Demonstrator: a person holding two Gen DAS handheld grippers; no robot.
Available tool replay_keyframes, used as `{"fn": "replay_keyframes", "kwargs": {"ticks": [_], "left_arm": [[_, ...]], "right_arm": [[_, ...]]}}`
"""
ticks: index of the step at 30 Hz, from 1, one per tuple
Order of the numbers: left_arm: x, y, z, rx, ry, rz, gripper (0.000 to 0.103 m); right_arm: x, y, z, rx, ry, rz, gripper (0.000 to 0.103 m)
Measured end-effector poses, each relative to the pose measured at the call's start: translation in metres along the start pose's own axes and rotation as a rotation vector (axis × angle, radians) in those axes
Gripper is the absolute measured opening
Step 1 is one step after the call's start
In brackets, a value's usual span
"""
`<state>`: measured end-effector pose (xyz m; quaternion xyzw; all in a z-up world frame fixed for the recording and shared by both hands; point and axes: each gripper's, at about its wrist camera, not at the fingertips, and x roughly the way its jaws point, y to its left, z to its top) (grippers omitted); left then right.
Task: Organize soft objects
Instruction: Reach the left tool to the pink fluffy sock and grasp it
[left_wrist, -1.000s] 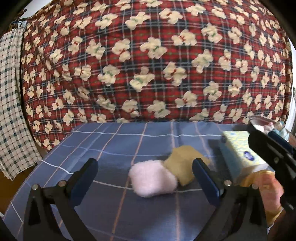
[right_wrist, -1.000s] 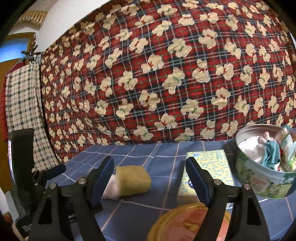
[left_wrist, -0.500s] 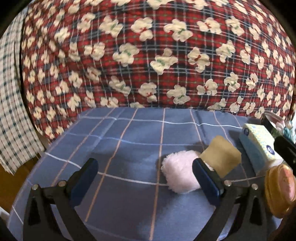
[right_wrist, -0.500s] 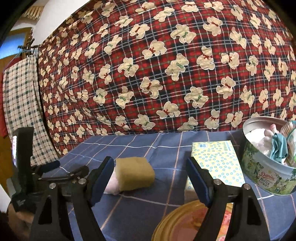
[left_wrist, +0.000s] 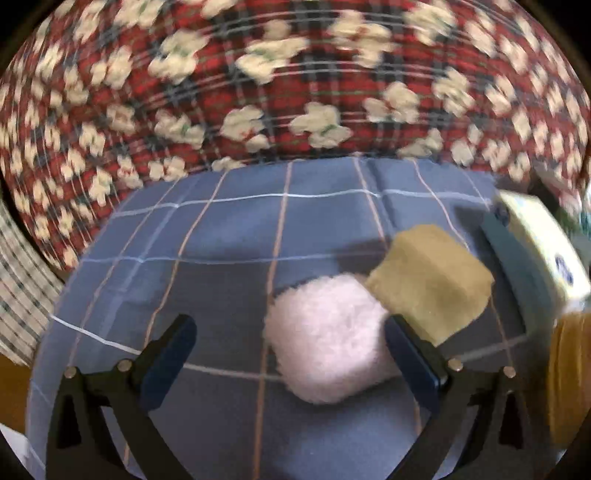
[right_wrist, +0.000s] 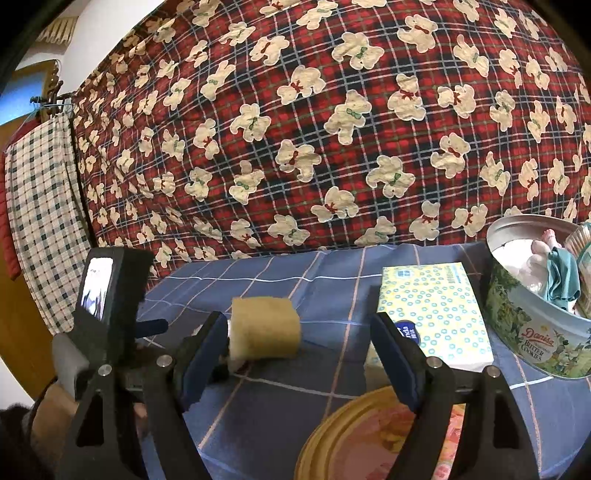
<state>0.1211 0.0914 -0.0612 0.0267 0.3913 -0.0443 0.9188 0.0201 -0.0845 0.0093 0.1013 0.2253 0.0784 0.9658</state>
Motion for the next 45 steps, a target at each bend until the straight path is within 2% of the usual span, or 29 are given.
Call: {"fn": "replay_keyframes", "kwargs": {"ticks": [2,3,4,5,7,11,13,15,18,20,22,24,26,29,33,37,41,45], "left_arm": [[0.003,0.013,-0.002,-0.047,0.006,-0.003,0.088],[0.005,0.017,-0.004,-0.057,0.017,-0.008,0.074],[0.008,0.022,-0.005,-0.073,0.029,-0.036,0.066],[0.011,0.026,-0.006,-0.094,0.039,-0.079,0.065],[0.014,0.031,-0.008,-0.125,0.062,-0.130,0.065],[0.008,0.015,-0.009,-0.065,0.055,-0.150,0.066],[0.004,0.007,-0.008,-0.034,0.045,-0.152,0.078],[0.000,0.004,-0.007,-0.026,0.032,-0.188,0.084],[-0.001,-0.002,-0.004,-0.033,0.050,-0.300,0.088],[-0.002,-0.011,-0.004,-0.005,0.043,-0.322,0.077],[-0.005,-0.022,-0.006,0.058,0.035,-0.311,0.031],[-0.007,-0.022,-0.004,0.046,0.020,-0.384,0.022],[-0.011,-0.018,-0.003,0.024,-0.004,-0.392,0.019],[-0.019,-0.010,-0.002,0.009,-0.051,-0.378,0.017],[-0.026,0.002,0.003,0.003,-0.071,-0.321,0.017],[-0.039,0.027,0.009,-0.054,-0.141,-0.214,0.017],[-0.049,0.055,0.013,-0.157,-0.191,-0.161,0.017],[-0.057,0.060,0.012,-0.127,-0.237,-0.040,0.017]], "right_arm": [[0.000,0.001,0.000,-0.003,0.000,0.001,0.082],[0.001,0.001,0.000,-0.009,0.004,0.001,0.082],[0.001,0.002,-0.001,-0.016,0.008,0.002,0.082],[0.002,0.003,-0.002,-0.025,0.016,0.004,0.082],[0.004,0.005,-0.002,-0.035,0.023,0.007,0.082],[0.003,0.006,-0.001,-0.031,0.016,0.004,0.082],[0.003,0.005,-0.001,-0.025,0.017,0.002,0.082],[0.003,0.005,-0.001,-0.017,0.015,0.000,0.082],[0.003,0.004,0.000,-0.012,0.017,0.003,0.082],[0.004,0.005,0.000,-0.013,0.021,0.005,0.082],[0.003,0.005,0.000,-0.009,0.017,0.008,0.082],[0.002,0.004,0.000,-0.008,0.011,0.006,0.082],[0.002,0.004,0.000,-0.008,0.011,0.006,0.082],[0.003,0.005,0.000,-0.012,0.015,0.004,0.082],[0.003,0.006,0.000,-0.013,0.018,0.011,0.082],[0.008,0.013,-0.001,-0.021,0.027,0.037,0.082],[0.027,0.031,0.002,-0.048,0.075,0.064,0.082],[0.052,0.042,0.006,-0.024,0.152,0.094,0.082]]}}
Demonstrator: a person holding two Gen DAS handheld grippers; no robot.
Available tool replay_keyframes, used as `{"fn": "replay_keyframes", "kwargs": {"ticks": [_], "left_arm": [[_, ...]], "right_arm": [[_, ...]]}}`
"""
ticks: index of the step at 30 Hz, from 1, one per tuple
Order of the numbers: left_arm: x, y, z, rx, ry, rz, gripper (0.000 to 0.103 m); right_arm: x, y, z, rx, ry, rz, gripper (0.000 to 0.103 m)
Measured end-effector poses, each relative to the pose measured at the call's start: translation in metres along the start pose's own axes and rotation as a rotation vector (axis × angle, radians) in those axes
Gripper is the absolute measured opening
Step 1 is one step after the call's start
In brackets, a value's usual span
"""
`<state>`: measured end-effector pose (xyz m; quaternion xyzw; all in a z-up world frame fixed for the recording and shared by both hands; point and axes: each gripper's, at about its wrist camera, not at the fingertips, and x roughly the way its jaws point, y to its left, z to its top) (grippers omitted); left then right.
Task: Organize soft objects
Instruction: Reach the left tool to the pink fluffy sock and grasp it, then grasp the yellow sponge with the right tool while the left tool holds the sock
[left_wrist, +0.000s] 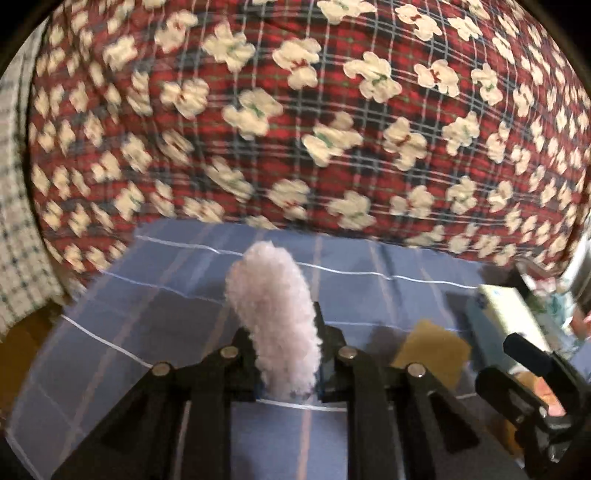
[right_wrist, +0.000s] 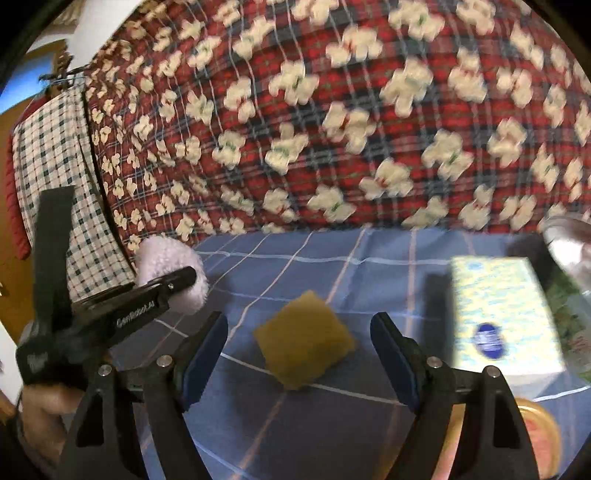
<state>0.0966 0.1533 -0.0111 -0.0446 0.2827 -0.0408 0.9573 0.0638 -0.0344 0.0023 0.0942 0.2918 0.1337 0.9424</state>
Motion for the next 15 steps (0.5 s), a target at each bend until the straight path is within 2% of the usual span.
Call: {"fn": "replay_keyframes", "kwargs": {"ticks": [2,5,12,15], "left_arm": [[-0.002,0.000,0.001,0.015,-0.012,0.009,0.017],[0.000,0.002,0.002,0.006,0.004,-0.017,0.017],[0.006,-0.004,-0.004,0.009,0.045,-0.029,0.017],[0.011,-0.007,-0.007,0.017,0.065,-0.021,0.017]], "right_arm": [[0.015,0.001,0.002,0.022,0.052,-0.004,0.082],[0.039,0.006,0.001,0.009,0.125,-0.016,0.082],[0.071,0.014,0.009,-0.155,0.206,-0.206,0.084],[0.080,0.002,0.010,-0.107,0.246,-0.257,0.084]]}}
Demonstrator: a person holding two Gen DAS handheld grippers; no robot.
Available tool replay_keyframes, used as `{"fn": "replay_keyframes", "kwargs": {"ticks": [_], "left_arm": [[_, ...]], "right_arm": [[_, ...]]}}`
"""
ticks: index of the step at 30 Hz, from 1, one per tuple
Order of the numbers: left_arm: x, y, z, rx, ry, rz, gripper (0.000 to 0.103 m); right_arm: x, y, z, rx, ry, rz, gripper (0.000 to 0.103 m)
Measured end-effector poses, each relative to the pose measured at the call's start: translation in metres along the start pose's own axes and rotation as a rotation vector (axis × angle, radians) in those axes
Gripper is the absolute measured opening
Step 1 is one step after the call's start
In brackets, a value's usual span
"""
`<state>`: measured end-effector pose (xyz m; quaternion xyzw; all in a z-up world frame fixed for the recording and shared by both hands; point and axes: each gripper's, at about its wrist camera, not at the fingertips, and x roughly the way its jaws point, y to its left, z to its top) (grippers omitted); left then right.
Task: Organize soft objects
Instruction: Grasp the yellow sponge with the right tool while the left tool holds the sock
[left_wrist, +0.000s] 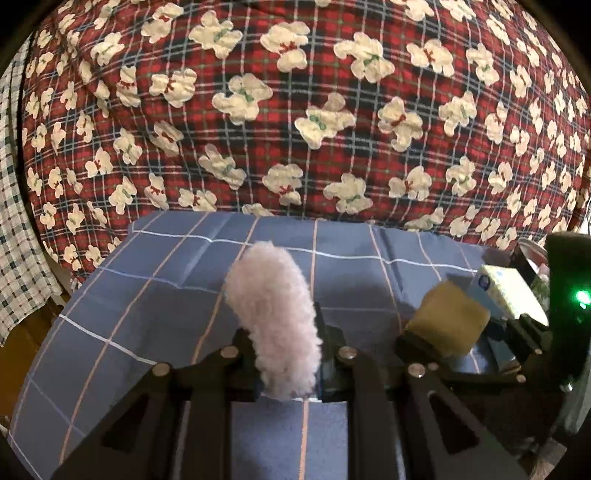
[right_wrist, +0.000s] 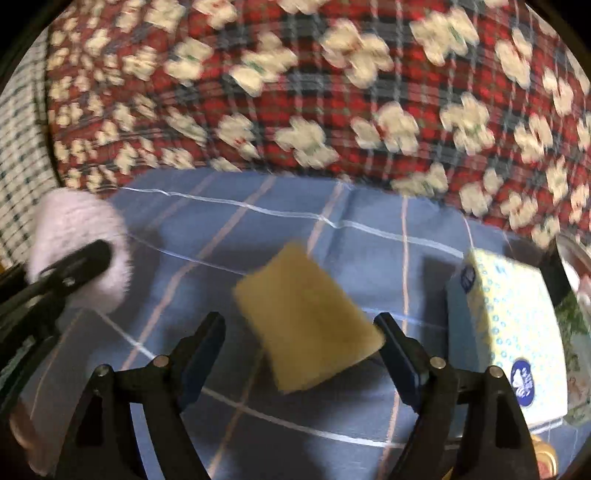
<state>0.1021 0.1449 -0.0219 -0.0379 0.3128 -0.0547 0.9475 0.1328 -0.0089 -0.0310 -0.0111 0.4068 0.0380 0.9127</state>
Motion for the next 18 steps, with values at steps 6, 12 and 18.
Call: {"fn": "replay_keyframes", "kwargs": {"ticks": [6,12,18], "left_arm": [[0.006,-0.003,-0.003,0.004,0.023,0.001,0.017],[0.005,-0.005,-0.004,0.013,0.019,0.009,0.018],[0.004,-0.006,-0.004,0.021,0.010,0.016,0.018]], "right_arm": [[-0.012,-0.011,-0.002,0.070,-0.044,0.067,0.070],[-0.014,-0.012,-0.005,0.071,-0.066,0.085,0.054],[-0.029,-0.023,-0.011,0.156,-0.132,0.237,0.052]]}}
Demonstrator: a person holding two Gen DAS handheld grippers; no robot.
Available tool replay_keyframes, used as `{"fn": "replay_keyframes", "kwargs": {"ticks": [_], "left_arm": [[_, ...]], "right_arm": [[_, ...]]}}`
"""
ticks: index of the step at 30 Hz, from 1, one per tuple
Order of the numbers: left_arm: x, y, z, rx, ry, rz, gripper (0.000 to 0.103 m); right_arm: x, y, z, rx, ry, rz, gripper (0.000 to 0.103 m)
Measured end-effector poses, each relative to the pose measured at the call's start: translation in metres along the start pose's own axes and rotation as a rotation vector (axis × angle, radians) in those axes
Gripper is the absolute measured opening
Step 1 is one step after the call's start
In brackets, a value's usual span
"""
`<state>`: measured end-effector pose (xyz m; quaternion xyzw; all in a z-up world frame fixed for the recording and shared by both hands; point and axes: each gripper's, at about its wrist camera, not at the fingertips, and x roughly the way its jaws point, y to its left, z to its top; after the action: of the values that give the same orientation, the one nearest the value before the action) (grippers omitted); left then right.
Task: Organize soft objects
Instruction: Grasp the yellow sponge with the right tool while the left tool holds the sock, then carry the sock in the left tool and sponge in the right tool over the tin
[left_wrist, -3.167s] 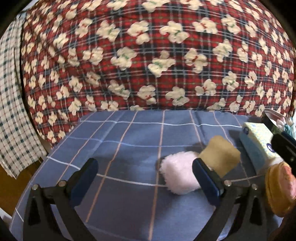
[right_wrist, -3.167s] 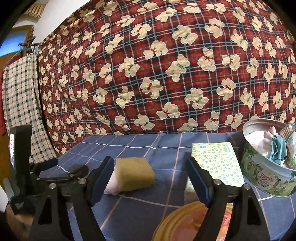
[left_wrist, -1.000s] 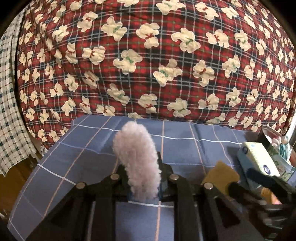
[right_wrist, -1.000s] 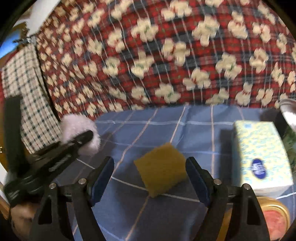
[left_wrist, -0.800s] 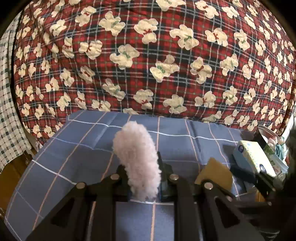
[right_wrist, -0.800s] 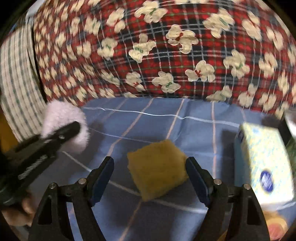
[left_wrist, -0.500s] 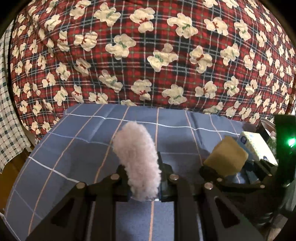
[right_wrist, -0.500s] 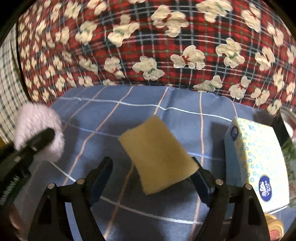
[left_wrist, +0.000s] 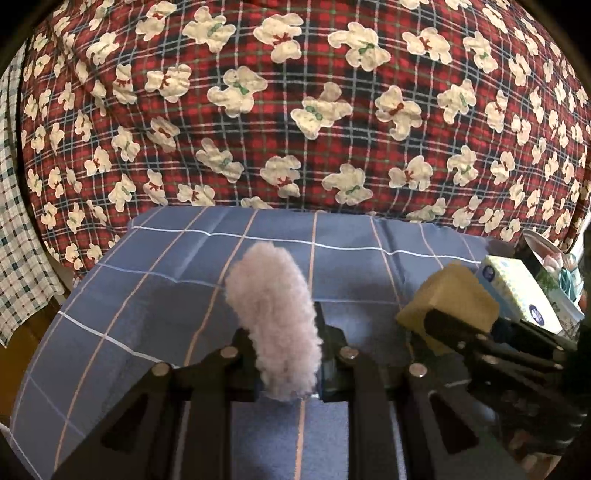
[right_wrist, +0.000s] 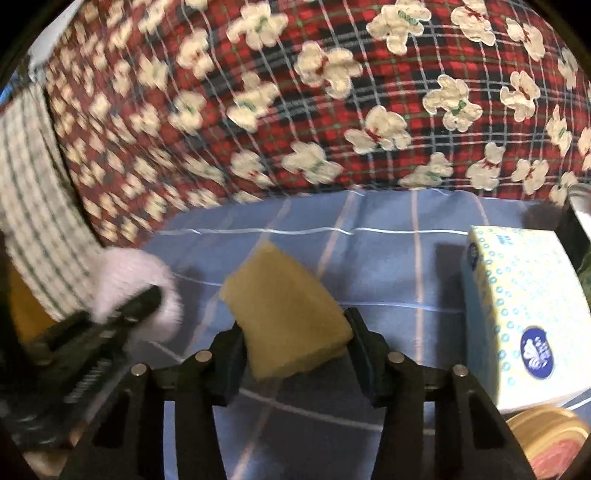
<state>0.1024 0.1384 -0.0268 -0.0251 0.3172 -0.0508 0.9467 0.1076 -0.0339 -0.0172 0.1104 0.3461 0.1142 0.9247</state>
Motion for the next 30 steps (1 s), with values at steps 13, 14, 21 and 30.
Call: {"fn": "replay_keyframes", "kwargs": {"ticks": [13,14,21,30], "left_arm": [[-0.017,-0.015,-0.003,0.065,-0.113,0.025,0.018],[-0.019,-0.016,-0.003,0.068,-0.121,0.017,0.018],[-0.023,-0.021,-0.006,0.062,-0.131,-0.001,0.018],[-0.038,-0.026,-0.013,0.048,-0.162,-0.033,0.018]], "right_arm": [[-0.053,0.024,-0.010,-0.126,-0.235,0.016,0.052],[-0.054,0.023,-0.011,-0.124,-0.236,0.014,0.052],[-0.061,0.017,-0.019,-0.132,-0.229,0.004,0.052],[-0.084,0.011,-0.034,-0.165,-0.239,-0.003,0.052]]}}
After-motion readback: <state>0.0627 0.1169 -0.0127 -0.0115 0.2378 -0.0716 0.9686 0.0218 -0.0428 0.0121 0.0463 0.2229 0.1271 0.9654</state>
